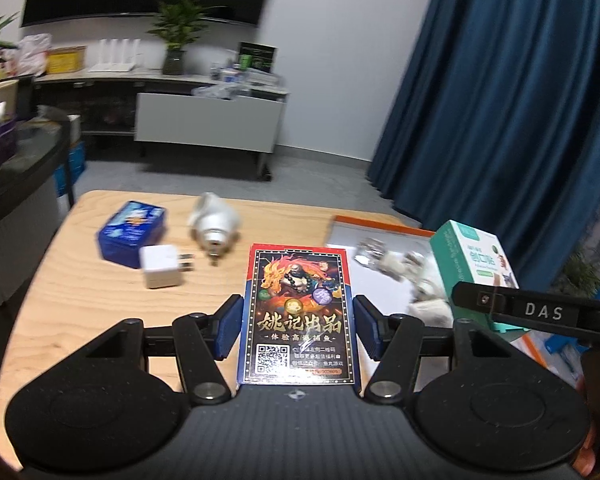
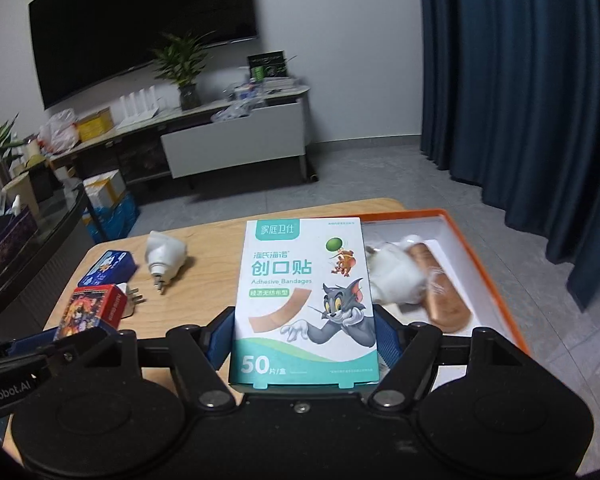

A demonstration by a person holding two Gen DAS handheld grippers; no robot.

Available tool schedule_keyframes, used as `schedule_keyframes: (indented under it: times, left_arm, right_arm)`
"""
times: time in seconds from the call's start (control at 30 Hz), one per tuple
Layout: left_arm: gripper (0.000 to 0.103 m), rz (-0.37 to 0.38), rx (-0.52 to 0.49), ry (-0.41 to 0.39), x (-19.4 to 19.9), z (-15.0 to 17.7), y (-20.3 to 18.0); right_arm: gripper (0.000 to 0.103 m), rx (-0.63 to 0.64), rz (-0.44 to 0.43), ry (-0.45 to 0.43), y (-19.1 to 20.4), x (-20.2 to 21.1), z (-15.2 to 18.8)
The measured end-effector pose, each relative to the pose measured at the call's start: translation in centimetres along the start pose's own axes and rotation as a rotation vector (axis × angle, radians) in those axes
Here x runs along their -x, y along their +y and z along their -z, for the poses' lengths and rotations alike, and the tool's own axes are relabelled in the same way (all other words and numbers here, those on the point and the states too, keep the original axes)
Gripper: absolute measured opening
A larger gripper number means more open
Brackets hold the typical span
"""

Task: Organize rigid objects
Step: 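Lift the card box and bandage box and carry both over the white box, then hold the card box and bandage box above the white box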

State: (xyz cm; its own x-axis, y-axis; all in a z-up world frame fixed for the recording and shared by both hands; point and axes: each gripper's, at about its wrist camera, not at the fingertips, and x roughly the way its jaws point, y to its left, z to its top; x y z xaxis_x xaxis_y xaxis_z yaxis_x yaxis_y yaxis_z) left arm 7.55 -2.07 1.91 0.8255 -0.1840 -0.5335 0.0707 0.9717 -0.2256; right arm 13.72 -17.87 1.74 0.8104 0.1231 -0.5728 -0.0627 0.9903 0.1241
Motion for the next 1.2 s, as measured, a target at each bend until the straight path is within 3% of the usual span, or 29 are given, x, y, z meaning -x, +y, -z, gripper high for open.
schedule_keyframes:
  times: [0.33,0.57,1.2]
  left_arm:
    - [0.06,0.088,-0.079,0.001,-0.3,0.9,-5.0]
    - [0.06,0.135,-0.111,0.003,-1.3,1.7,-7.9]
    - [0.06,0.089,-0.105,-0.039,-0.1,3.1,-9.5]
  right_arm:
    - [0.084,-0.052,0.097,-0.081,-5.7,3.7,2.3]
    - [0.084,-0.085,0.116,-0.11,-8.7,5.0,3.5]
    - [0.084,-0.076,0.075,-0.151,-9.6,6.3,4.9]
